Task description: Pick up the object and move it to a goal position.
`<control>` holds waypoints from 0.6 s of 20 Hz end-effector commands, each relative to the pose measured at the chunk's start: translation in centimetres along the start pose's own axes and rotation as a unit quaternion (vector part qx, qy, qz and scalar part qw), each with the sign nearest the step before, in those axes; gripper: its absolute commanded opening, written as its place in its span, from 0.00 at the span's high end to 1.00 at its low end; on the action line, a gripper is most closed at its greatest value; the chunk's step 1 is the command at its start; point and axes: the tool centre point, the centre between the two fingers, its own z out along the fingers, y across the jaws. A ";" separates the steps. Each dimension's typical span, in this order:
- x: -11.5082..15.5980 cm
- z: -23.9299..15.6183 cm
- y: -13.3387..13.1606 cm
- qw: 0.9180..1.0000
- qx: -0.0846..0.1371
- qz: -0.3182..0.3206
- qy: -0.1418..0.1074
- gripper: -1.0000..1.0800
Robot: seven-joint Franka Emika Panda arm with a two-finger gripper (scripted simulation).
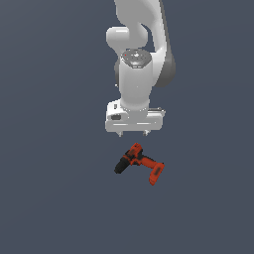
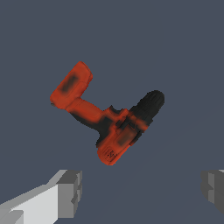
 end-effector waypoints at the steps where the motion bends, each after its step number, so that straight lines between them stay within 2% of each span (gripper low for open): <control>1: 0.0 0.0 0.0 1.000 0.000 0.000 0.000 0.00; 12: 0.0 0.5 -0.6 1.000 0.004 -0.001 0.001 0.00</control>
